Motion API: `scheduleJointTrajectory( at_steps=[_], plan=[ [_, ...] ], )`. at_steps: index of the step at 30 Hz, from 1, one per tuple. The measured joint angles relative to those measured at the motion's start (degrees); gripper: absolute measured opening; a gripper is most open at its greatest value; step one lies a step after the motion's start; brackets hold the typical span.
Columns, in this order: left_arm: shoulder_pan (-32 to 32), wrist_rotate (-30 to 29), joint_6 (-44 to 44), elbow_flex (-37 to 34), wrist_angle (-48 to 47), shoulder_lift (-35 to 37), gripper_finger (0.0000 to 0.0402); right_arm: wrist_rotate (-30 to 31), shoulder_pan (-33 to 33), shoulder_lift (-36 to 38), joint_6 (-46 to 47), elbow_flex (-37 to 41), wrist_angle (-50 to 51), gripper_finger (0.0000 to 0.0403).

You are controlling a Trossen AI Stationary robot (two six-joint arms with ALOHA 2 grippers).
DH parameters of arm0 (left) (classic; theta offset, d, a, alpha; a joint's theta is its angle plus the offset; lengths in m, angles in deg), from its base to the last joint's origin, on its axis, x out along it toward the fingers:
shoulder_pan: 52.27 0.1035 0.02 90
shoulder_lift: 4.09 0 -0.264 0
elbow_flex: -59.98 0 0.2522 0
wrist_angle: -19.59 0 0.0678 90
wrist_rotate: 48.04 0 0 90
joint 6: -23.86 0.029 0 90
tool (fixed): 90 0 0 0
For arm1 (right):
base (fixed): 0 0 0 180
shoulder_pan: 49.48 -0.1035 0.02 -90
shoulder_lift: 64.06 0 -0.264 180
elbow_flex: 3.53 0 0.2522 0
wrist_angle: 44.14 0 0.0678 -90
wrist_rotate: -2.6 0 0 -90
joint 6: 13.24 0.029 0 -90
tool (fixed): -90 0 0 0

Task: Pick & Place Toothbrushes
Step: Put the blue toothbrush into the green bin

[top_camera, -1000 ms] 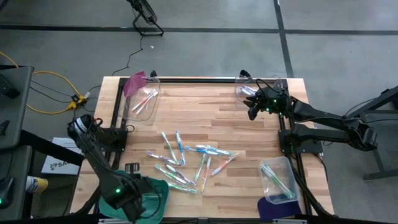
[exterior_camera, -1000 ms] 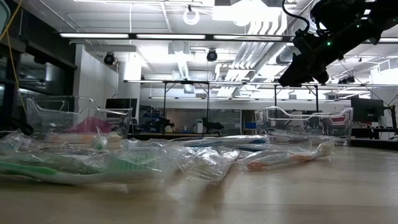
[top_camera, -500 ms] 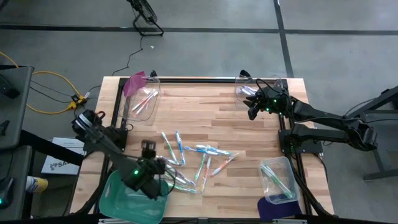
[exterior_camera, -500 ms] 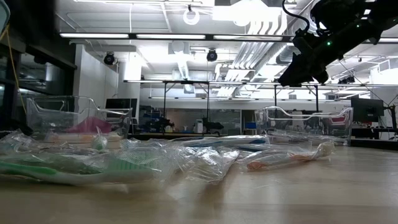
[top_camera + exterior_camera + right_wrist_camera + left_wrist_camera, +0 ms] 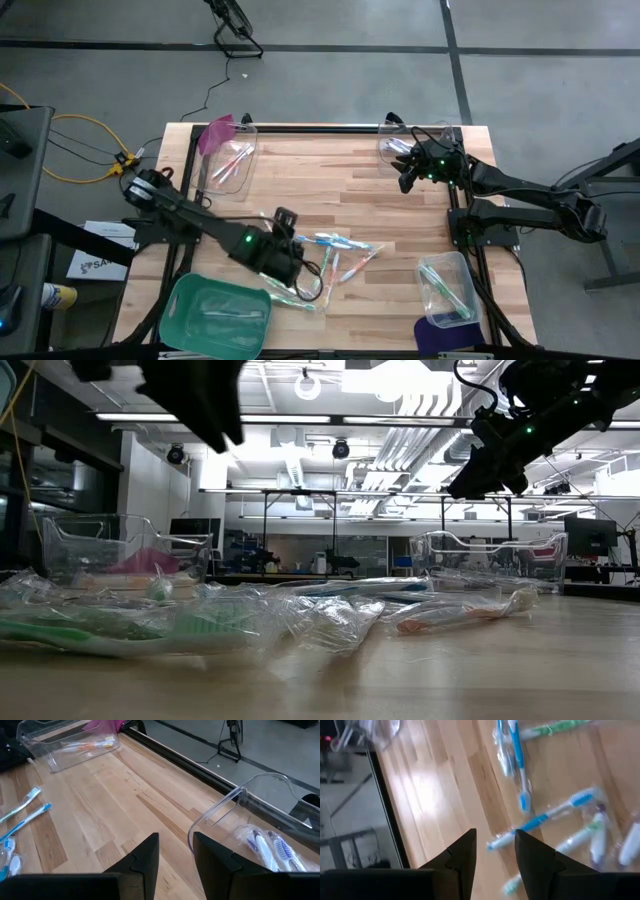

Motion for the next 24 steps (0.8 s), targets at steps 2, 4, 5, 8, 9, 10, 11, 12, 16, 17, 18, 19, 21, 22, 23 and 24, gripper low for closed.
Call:
scheduleJointTrajectory(
  at_steps=[2,4,5,8,9,10,11,12,16,17,18,19,21,22,23,24],
  plan=[
    [1.56,0.88,2.53,0.00,1.53,0.00,0.0127,-0.02,0.02,-0.02,0.00,0.00,0.37,0.0113],
    [3.18,1.75,2.27,0.00,1.92,0.00,0.0127,-0.02,0.02,-0.02,-0.01,0.00,0.65,0.0113],
    [4.03,1.85,0.53,-0.08,1.86,-0.02,0.0127,-0.02,0.02,-0.02,0.00,0.00,0.64,0.0113],
    [7.36,2.74,-9.42,-0.99,2.12,0.00,0.0127,-0.02,0.02,-0.02,-0.01,0.00,0.63,0.0113],
    [8.42,3.13,-12.89,-1.55,2.10,0.00,0.0127,-0.02,0.02,-0.02,-0.01,0.00,0.63,0.0113],
    [9.31,3.26,-15.70,-2.21,2.06,0.00,0.0127,-0.02,0.02,0.00,0.02,0.00,0.63,0.0113],
    [10.15,3.30,-17.92,-2.95,2.15,-0.02,0.0127,-0.02,0.02,-0.02,0.18,0.00,0.63,0.0113],
    [10.92,3.34,-19.96,-3.89,2.29,0.00,0.0127,-0.02,0.02,0.00,0.26,0.00,0.63,0.0113],
    [13.04,6.35,-25.88,-9.36,5.70,-0.07,0.0127,-0.02,0.02,-0.01,0.57,0.00,0.63,0.0113],
    [13.39,7.37,-27.47,-10.70,6.79,-0.07,0.0127,-0.01,0.02,-0.01,0.59,0.00,0.63,0.0113],
    [13.65,7.96,-29.02,-11.87,7.93,-0.07,0.0127,-0.02,0.02,-0.01,0.59,0.00,0.63,0.0113],
    [13.93,8.47,-30.43,-13.02,9.52,-0.07,0.0127,-0.02,0.02,-0.01,0.59,0.00,0.63,0.0113],
    [14.37,9.37,-31.72,-14.55,11.90,-0.07,0.0127,-0.02,0.02,-0.02,0.61,0.00,0.63,0.0113],
    [14.66,9.77,-31.85,-15.02,12.61,-0.07,0.0127,0.00,0.02,-0.02,0.61,0.00,0.63,0.0113],
    [14.95,10.24,-32.06,-15.17,12.81,-0.07,0.0127,-0.02,0.02,-0.02,0.61,0.00,0.64,0.0113],
    [14.96,10.29,-32.65,-15.19,12.73,-0.08,0.0127,-0.02,0.02,-0.02,0.61,0.00,0.63,0.0113]
  ],
)
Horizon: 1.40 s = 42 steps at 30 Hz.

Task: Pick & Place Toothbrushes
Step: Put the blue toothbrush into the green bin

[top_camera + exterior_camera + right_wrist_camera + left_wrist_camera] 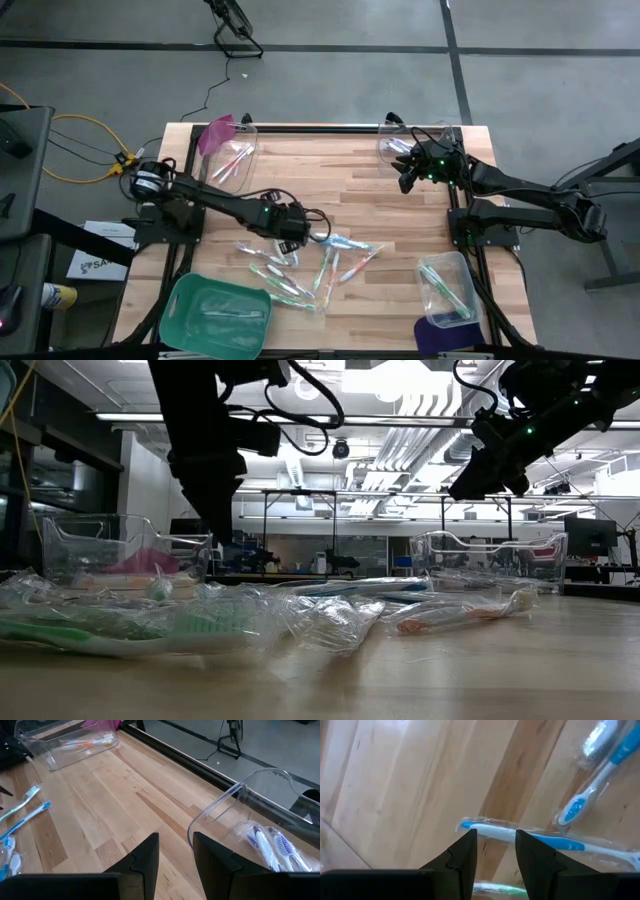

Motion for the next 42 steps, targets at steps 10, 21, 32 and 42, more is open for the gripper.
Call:
scheduleJointTrajectory(
  at_steps=[10,21,32,42],
  plan=[
    [-0.02,-1.90,-3.66,0.02,-0.02,-0.77,0.0127,0.00,0.00,0.00,0.39,0.00,0.06,0.0113],
    [-0.10,0.14,-5.22,0.03,-0.38,-4.75,0.0127,0.00,0.00,0.00,0.46,0.00,0.50,0.0113],
    [-0.11,-0.88,-2.98,0.03,0.38,-5.03,0.0127,0.00,0.00,0.00,0.46,0.00,0.49,0.0113],
    [0.05,1.96,51.79,0.04,1.35,-5.03,0.0127,0.00,0.00,0.02,0.46,-0.01,0.50,0.0113]
  ],
)
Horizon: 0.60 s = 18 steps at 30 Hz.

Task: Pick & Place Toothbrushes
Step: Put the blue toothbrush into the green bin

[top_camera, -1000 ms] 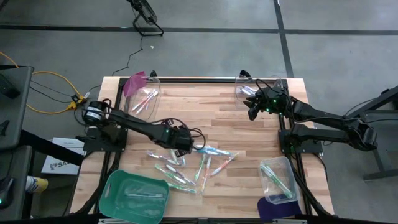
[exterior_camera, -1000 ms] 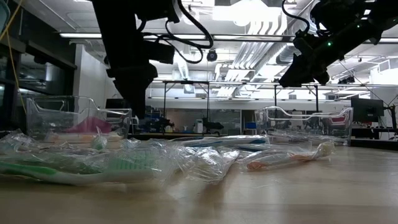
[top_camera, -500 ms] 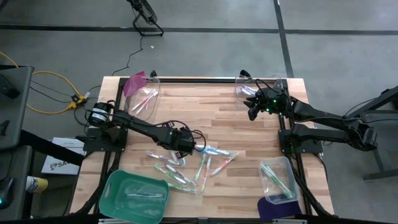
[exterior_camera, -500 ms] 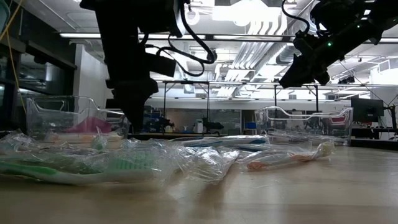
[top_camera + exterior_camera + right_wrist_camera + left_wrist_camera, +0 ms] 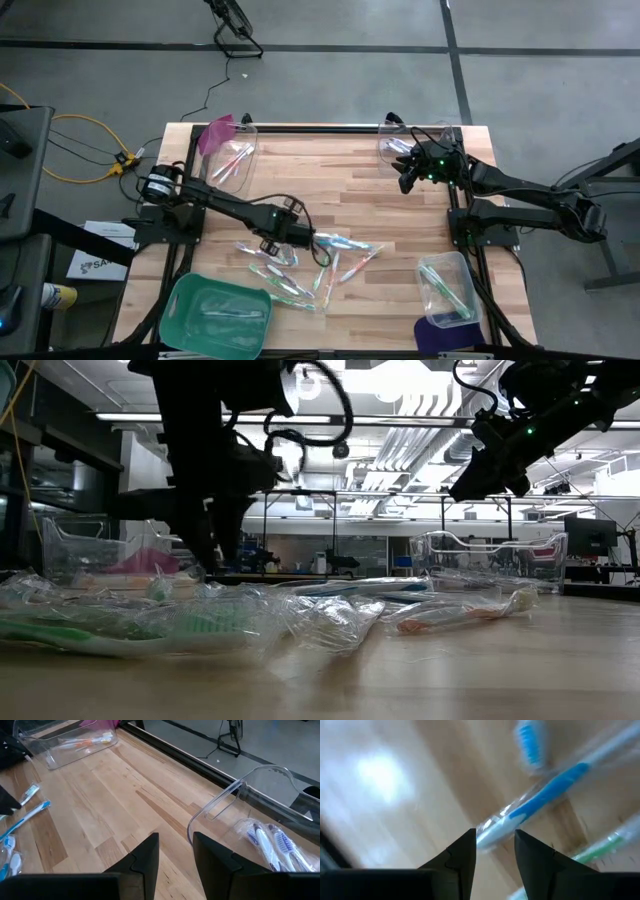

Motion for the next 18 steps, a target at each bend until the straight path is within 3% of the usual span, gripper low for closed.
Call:
scheduleJointTrajectory(
  at_steps=[5,15,18],
  plan=[
    [2.62,8.71,13.51,0.00,3.55,0.00,0.0127,0.00,0.00,-0.02,0.00,0.01,-0.01,0.0113],
    [6.75,18.06,28.49,0.00,3.18,0.00,0.0127,0.02,0.00,-0.02,0.00,0.01,0.00,0.0113],
    [6.73,17.99,33.34,0.00,2.49,0.00,0.0127,0.02,0.00,-0.02,0.00,0.01,0.00,0.0113]
  ],
)
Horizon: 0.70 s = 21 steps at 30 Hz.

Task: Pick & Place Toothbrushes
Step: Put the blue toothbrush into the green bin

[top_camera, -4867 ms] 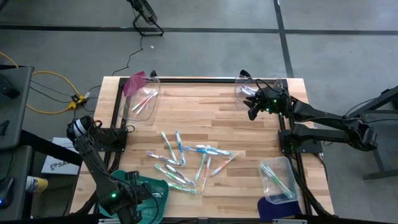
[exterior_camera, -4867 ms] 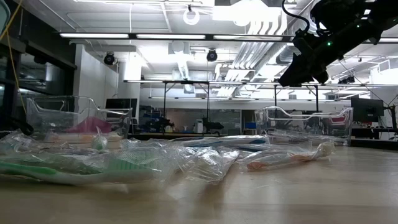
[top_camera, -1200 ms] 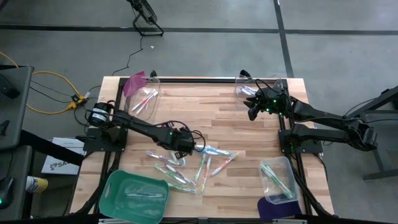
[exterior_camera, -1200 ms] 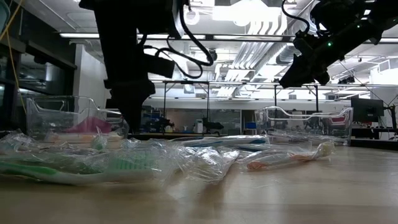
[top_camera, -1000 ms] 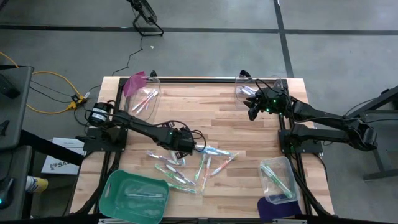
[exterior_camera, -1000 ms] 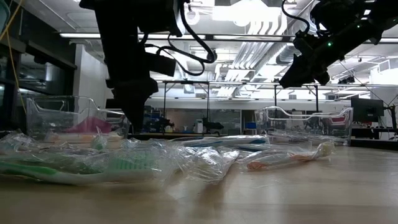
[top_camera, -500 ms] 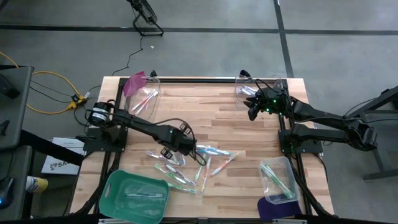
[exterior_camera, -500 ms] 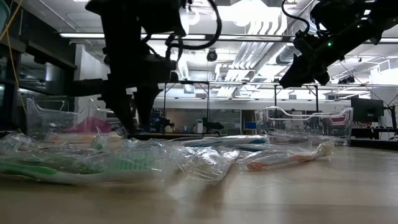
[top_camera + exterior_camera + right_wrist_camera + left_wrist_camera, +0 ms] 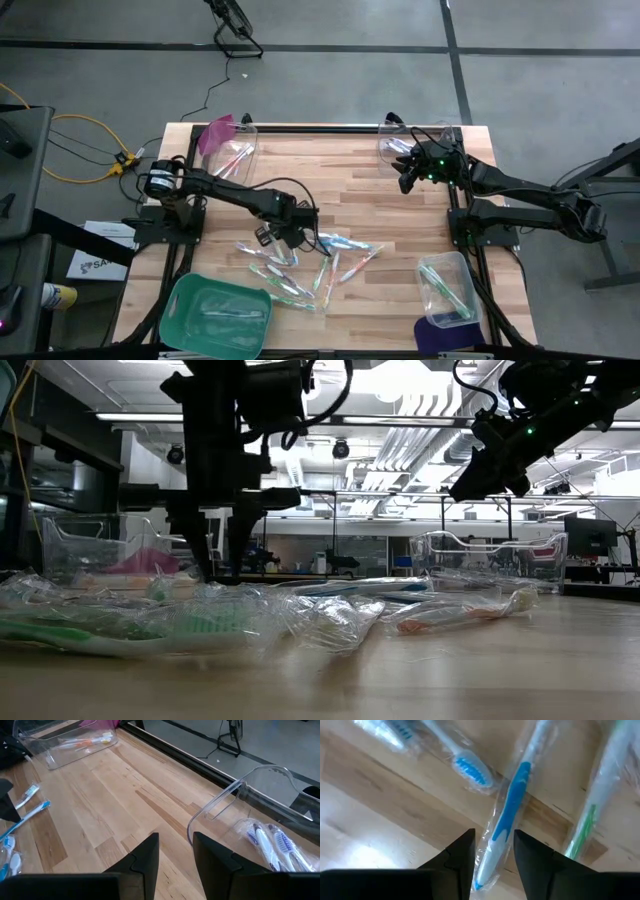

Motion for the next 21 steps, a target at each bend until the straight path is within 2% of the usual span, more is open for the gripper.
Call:
scheduleJointTrajectory(
  at_steps=[8,14,21],
  plan=[
    [-0.02,-0.10,4.73,-0.18,0.38,0.01,0.0127,0.00,0.00,0.00,0.00,0.00,0.00,0.0113],
    [-0.02,0.09,8.68,-4.34,3.61,0.02,0.0127,0.00,0.00,0.01,-0.01,0.00,0.00,0.0113],
    [-0.04,0.11,8.83,-7.69,6.97,0.39,0.0125,0.22,0.02,0.02,-0.02,0.00,-0.02,0.0113]
  ],
)
